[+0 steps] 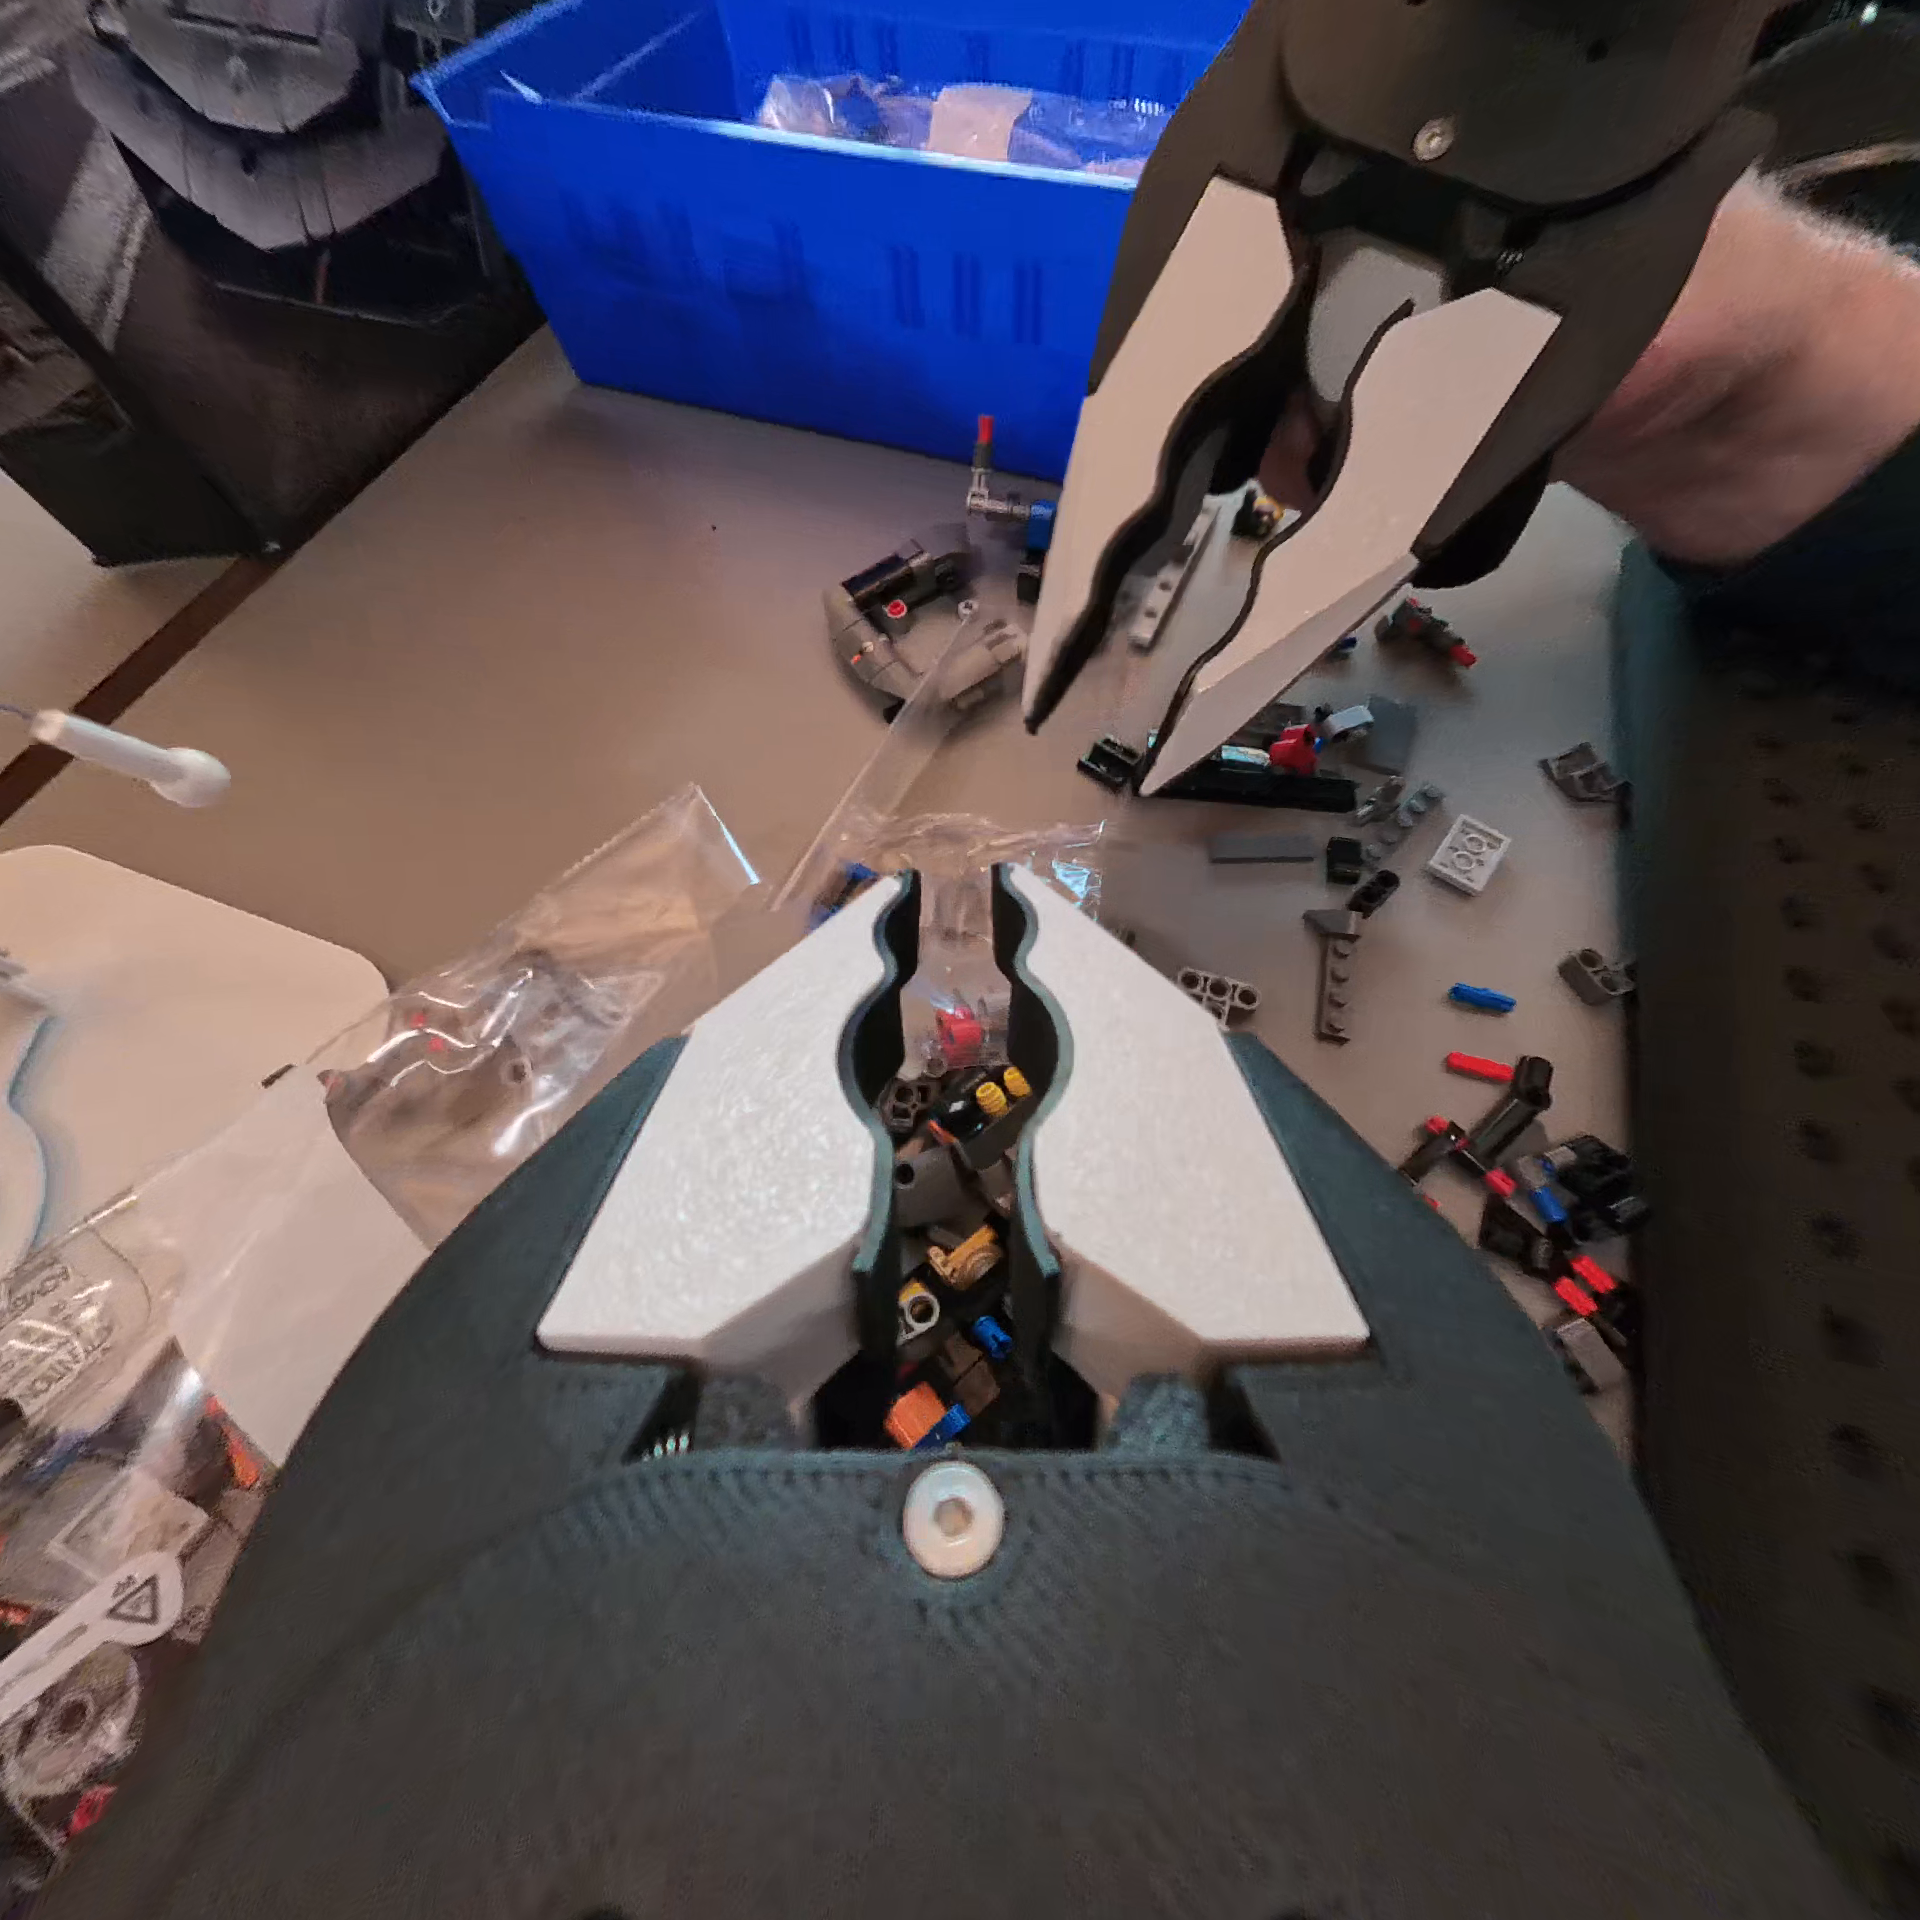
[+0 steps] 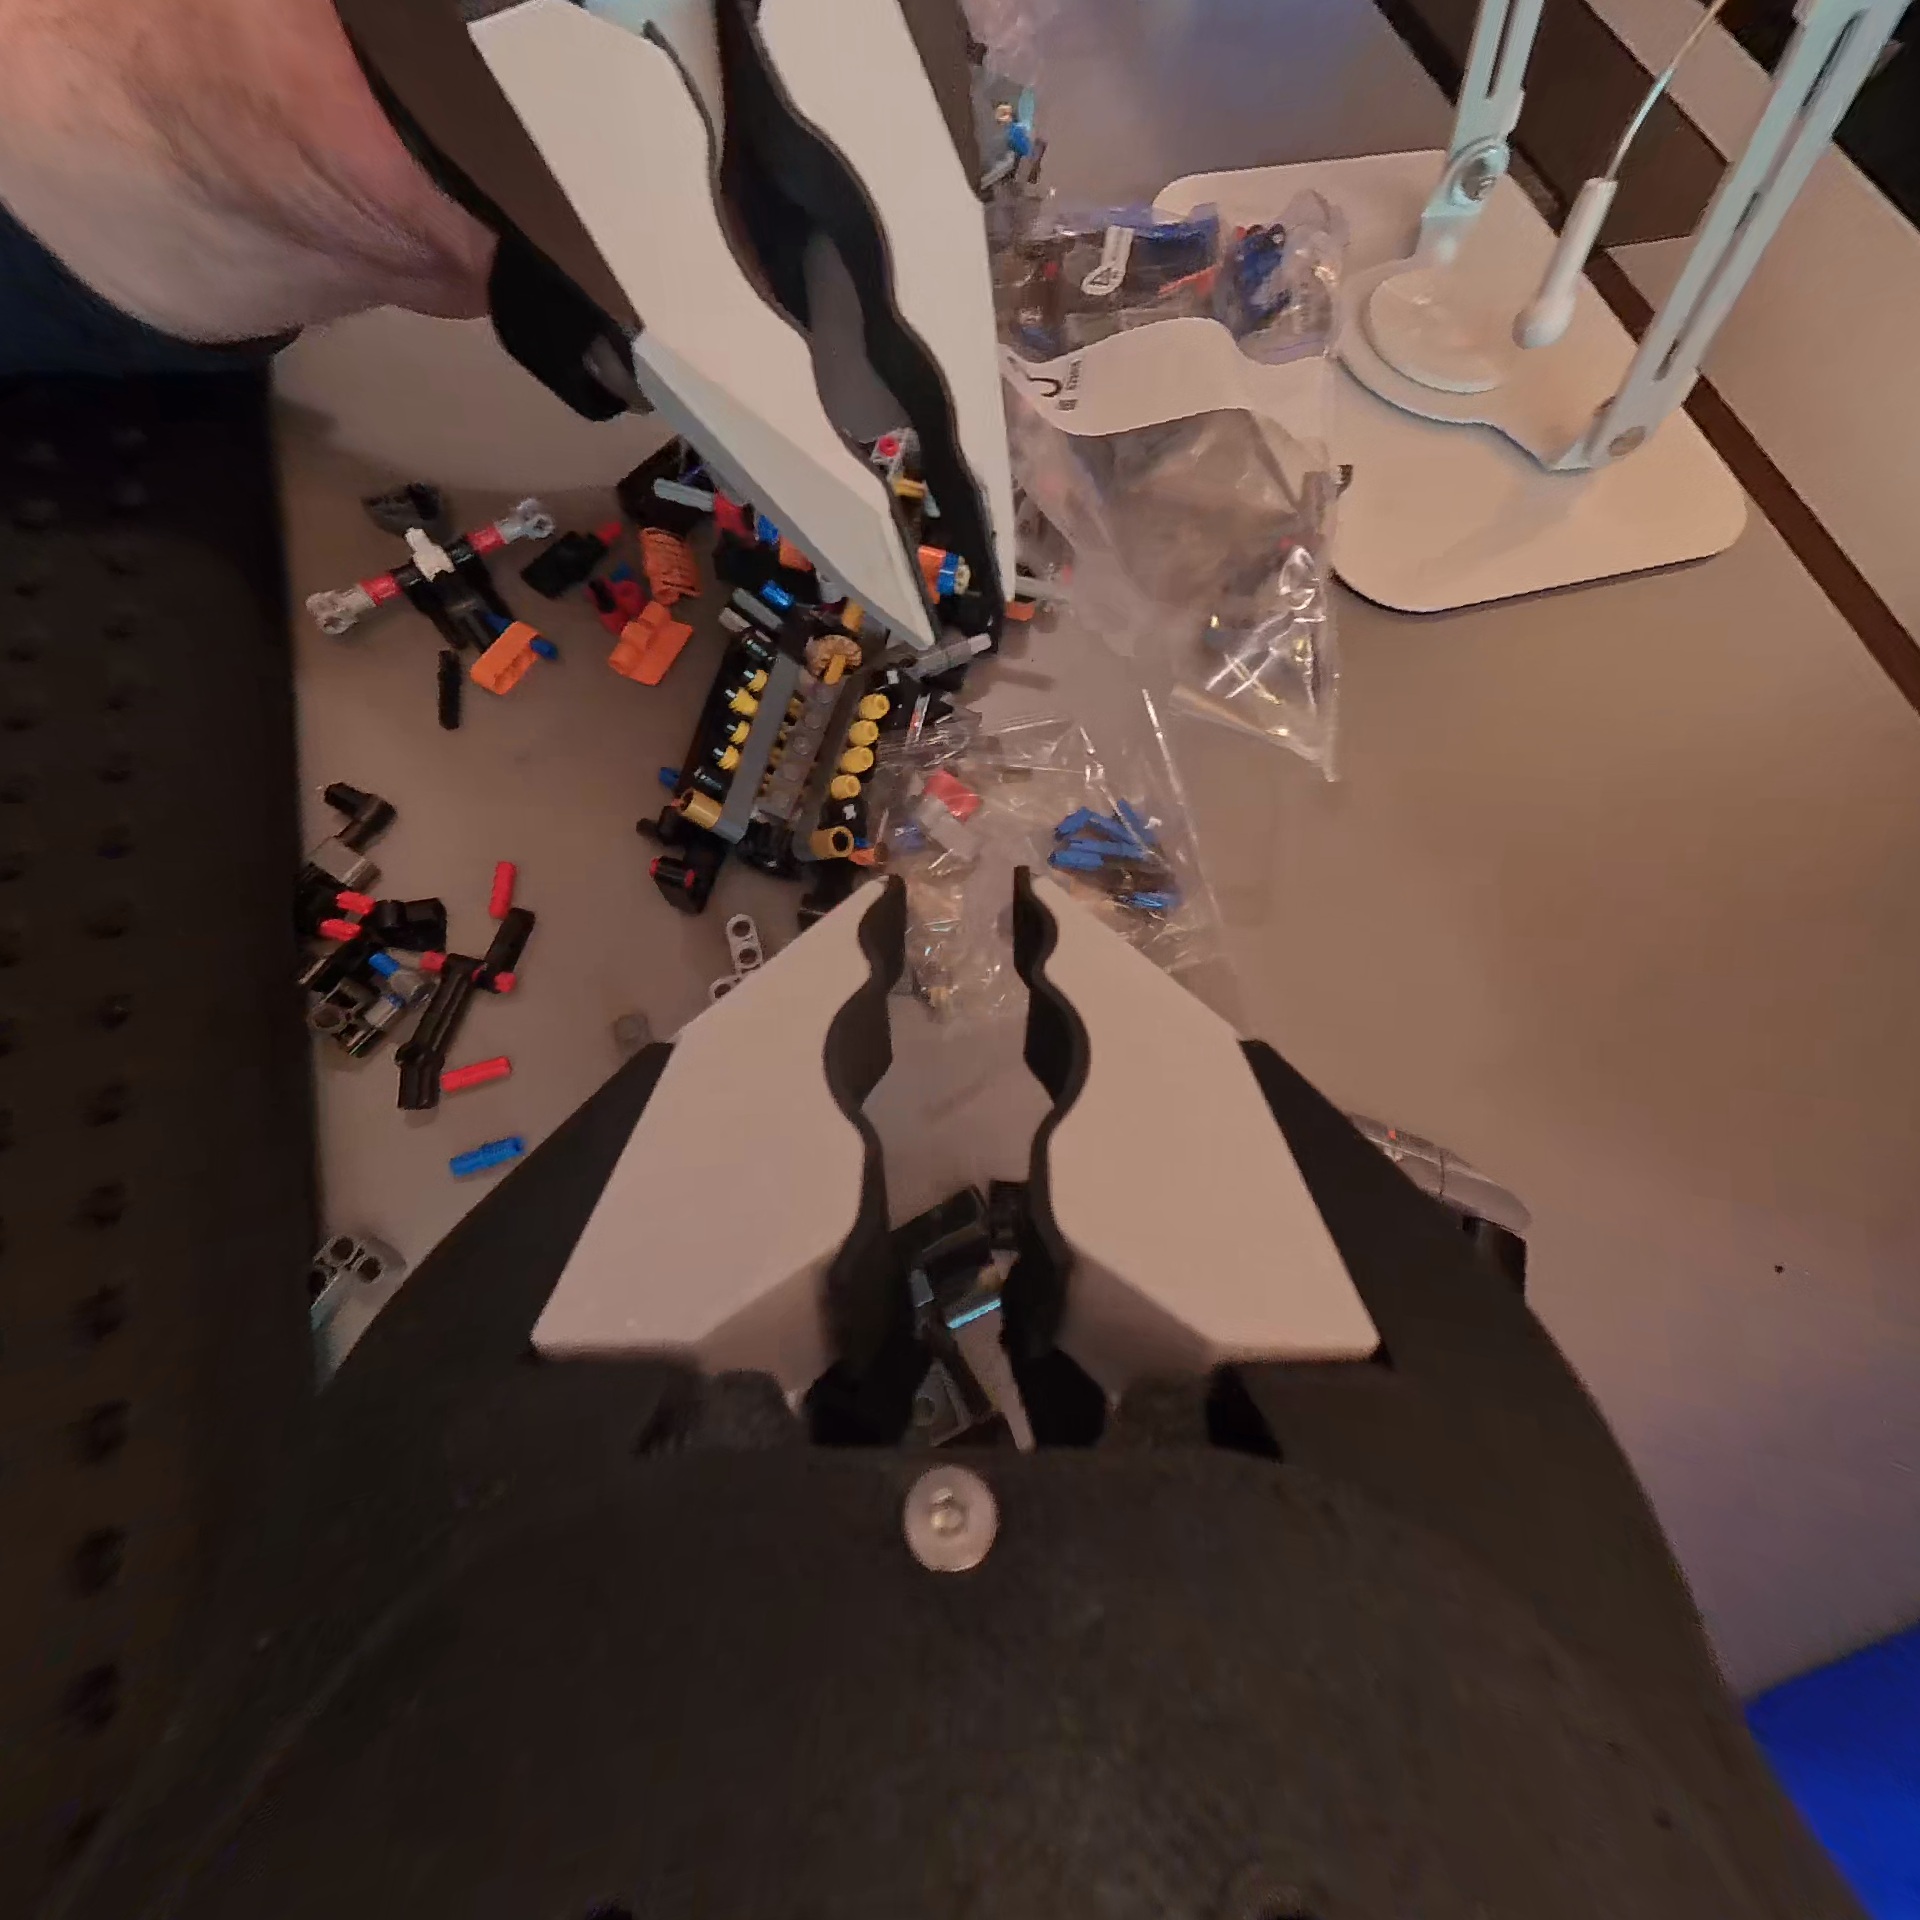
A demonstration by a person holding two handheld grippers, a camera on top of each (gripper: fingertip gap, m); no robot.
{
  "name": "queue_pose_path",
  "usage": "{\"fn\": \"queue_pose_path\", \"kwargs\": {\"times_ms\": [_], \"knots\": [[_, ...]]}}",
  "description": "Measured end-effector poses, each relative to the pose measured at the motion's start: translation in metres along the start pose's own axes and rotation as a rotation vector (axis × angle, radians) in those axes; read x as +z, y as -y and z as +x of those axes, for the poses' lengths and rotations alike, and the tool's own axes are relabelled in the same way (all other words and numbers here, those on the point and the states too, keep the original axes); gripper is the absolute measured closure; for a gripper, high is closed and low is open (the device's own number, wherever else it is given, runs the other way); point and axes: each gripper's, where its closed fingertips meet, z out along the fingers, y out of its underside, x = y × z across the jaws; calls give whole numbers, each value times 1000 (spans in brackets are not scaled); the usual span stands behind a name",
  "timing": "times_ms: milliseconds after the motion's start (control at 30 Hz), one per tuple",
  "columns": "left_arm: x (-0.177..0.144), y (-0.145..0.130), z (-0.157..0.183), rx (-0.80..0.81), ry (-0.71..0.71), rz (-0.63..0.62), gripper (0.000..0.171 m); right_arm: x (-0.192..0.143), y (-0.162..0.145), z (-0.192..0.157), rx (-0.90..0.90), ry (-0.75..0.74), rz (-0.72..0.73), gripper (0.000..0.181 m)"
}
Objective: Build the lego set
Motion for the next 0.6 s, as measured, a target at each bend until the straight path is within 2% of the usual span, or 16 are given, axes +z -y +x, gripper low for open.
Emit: {"fn": "queue_pose_path", "kwargs": {"times_ms": [133,267,400,500,600], "knots": [[-2,6,0,12,17,18,162,5,6,6,15,-20,16,147],[1,4,3,19,12,7,164,25,-11,-1,-30,20,-122,147],[2,5,3,32,20,4,165,44,-31,-3,-94,17,-254,161],[2,4,3,25,17,5,165,46,-35,-2,-85,23,-265,181],[3,3,4,26,12,-3,165,41,-32,0,-61,29,-233,181]]}}
